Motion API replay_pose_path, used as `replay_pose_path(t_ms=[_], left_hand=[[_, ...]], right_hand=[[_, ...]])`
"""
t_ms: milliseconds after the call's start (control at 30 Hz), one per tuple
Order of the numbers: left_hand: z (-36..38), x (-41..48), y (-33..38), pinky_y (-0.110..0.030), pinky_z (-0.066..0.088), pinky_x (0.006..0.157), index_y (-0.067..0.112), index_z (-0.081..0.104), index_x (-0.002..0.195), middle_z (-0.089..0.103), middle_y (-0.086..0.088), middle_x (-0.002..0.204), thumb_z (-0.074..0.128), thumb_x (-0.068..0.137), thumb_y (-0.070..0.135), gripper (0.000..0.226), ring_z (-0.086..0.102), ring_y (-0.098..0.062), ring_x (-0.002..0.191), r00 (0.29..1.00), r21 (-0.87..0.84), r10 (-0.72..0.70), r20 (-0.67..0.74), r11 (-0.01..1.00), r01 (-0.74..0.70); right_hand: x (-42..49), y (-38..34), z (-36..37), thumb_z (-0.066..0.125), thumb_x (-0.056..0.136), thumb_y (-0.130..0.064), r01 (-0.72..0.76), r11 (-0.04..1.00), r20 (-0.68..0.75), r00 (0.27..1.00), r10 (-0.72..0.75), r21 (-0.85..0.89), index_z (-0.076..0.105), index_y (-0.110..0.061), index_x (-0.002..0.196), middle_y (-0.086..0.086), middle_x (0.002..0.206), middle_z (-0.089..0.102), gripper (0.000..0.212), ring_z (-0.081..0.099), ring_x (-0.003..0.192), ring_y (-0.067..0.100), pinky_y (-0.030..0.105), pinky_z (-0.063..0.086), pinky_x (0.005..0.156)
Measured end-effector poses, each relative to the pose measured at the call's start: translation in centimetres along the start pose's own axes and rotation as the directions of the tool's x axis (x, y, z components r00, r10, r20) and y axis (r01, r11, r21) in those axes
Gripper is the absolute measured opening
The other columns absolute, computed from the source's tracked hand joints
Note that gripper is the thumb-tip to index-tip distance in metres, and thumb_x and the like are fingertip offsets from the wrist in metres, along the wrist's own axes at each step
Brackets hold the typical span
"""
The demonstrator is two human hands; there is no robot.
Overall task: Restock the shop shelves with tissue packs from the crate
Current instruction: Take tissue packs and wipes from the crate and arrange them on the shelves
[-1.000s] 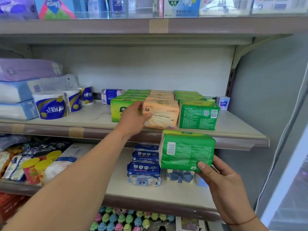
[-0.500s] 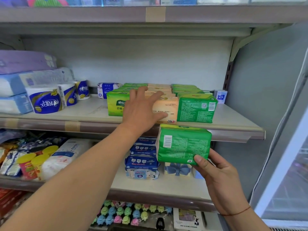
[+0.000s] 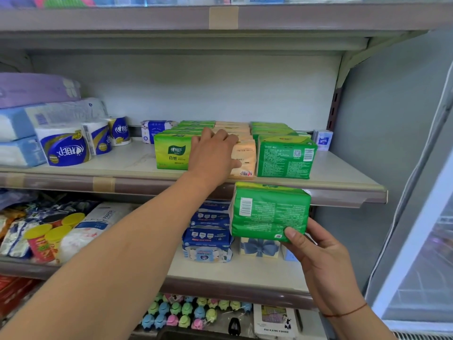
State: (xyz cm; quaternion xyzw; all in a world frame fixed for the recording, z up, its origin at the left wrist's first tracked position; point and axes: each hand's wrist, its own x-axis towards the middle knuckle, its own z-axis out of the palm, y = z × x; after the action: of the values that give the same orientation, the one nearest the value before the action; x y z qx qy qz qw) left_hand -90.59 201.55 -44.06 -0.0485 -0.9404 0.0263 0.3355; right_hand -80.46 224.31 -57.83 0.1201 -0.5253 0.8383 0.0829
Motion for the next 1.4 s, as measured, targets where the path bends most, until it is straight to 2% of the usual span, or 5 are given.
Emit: replay_pose_path(t_ms=[300, 433, 600, 767, 1400], left_hand=[[-1.3, 0.4, 1.1, -0.05, 0.035, 0.102, 0.041, 0.021, 0.158, 0.046, -0.002, 0.145, 0.069, 0.089, 0.015, 0.088, 0.04, -0.033, 0.129, 0.965, 0.038, 0.22, 0.142, 0.973, -0.227], [-4.1, 0.8, -0.2, -0.052, 0.04, 0.102, 0.046, 0.044, 0.144, 0.045, -0.005, 0.134, 0.07, 0.088, 0.011, 0.07, 0.044, -0.032, 0.122, 0.962, 0.02, 0.235, 0.138, 0.971, -0.24], [-7.7, 1.5, -2.4, -0.038, 0.045, 0.085, 0.025, 0.052, 0.12, 0.042, -0.002, 0.126, 0.083, 0.081, 0.026, 0.05, 0.052, -0.026, 0.101, 0.997, -0.299, -0.053, -0.064, 0.954, 0.032], [-2.9, -1.3, -3.6, -0.038, 0.048, 0.097, 0.029, 0.047, 0.135, 0.05, -0.002, 0.132, 0.075, 0.089, 0.038, 0.055, 0.055, -0.018, 0.111, 0.925, -0.745, -0.37, 0.084, 0.594, 0.305], [1.4, -4.1, -1.8, -0.047, 0.036, 0.094, 0.013, 0.052, 0.12, 0.065, -0.011, 0.118, 0.051, 0.101, 0.048, 0.039, 0.055, -0.034, 0.116, 0.853, -0.353, -0.52, 0.039, 0.792, 0.499]], right_hand=[[-0.5, -0.1, 0.1, 0.071, 0.079, -0.006, -0.001, 1.0, 0.011, 1.0, 0.0, 0.013, 0.066, -0.004, 0.131, 0.014, 0.119, 0.075, 0.052, 0.072, 0.109, 0.03, 0.036, 0.059, 0.094], [-0.4, -0.5, -0.1, 0.075, 0.075, -0.011, 0.016, 1.0, 0.001, 1.0, -0.016, 0.004, 0.067, -0.005, 0.13, 0.014, 0.119, 0.075, 0.056, 0.072, 0.109, 0.031, 0.04, 0.058, 0.097], [-0.7, -0.4, -0.3, 0.069, 0.081, -0.005, 0.017, 1.0, 0.005, 1.0, -0.017, -0.005, 0.067, -0.005, 0.129, 0.013, 0.118, 0.075, 0.048, 0.072, 0.107, 0.029, 0.042, 0.056, 0.099], [-0.4, -0.3, -0.1, 0.076, 0.074, -0.015, 0.014, 1.0, 0.015, 1.0, -0.014, -0.001, 0.066, -0.005, 0.131, 0.014, 0.12, 0.075, 0.059, 0.071, 0.109, 0.031, 0.039, 0.058, 0.097], [-0.6, -0.4, 0.8, 0.069, 0.082, -0.004, 0.024, 0.999, 0.011, 1.0, -0.025, 0.022, 0.065, -0.006, 0.132, 0.012, 0.121, 0.074, 0.051, 0.072, 0.109, 0.031, 0.032, 0.06, 0.088]])
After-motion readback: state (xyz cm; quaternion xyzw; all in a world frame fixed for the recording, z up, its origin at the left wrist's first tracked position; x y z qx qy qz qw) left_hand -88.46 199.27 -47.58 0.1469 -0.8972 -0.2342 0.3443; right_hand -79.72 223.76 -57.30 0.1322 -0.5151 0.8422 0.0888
